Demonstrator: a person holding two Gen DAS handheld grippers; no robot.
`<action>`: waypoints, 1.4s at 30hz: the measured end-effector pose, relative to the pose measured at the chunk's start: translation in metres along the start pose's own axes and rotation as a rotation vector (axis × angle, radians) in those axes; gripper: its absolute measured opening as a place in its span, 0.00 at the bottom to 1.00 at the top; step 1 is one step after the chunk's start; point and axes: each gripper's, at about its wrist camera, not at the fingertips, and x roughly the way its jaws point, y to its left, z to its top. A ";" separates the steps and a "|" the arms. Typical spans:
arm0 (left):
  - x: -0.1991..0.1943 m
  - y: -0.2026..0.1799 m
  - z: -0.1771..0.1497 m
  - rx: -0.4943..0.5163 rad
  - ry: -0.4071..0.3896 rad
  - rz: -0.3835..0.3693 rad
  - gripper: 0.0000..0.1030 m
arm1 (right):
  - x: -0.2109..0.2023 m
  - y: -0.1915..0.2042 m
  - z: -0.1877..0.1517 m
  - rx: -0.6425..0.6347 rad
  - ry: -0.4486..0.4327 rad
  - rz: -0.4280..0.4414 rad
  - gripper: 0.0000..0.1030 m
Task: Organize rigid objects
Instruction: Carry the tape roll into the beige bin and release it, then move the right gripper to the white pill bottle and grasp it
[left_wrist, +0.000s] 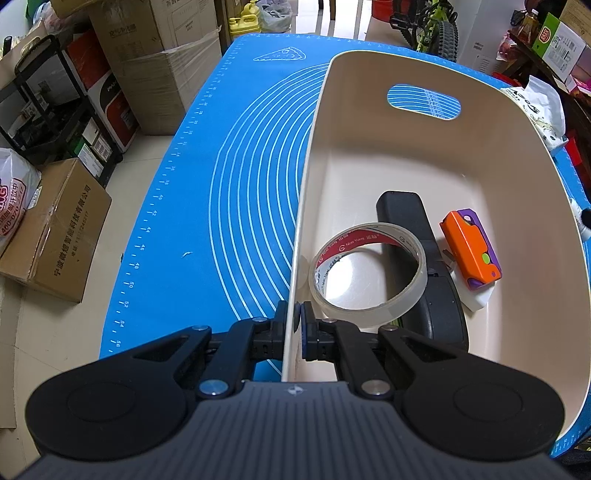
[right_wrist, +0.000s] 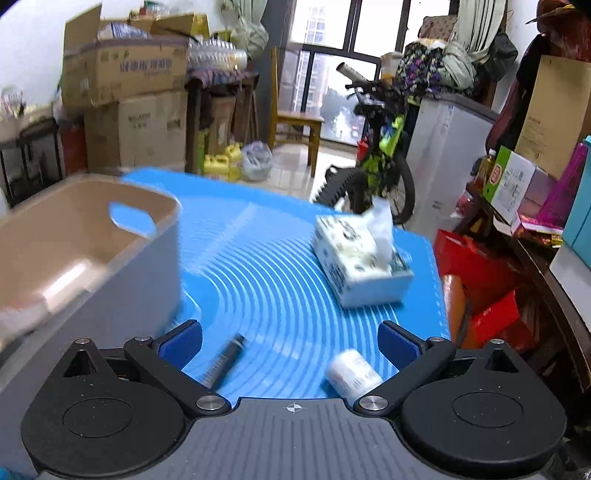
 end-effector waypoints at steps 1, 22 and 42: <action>0.000 0.000 0.000 0.001 0.000 0.001 0.08 | 0.007 -0.004 -0.004 -0.004 0.012 -0.007 0.97; 0.001 -0.005 -0.001 0.011 0.002 0.020 0.09 | 0.086 -0.057 -0.040 0.071 0.155 0.018 0.80; 0.001 -0.003 0.000 0.010 0.003 0.023 0.09 | 0.034 -0.034 -0.004 0.093 0.087 0.004 0.45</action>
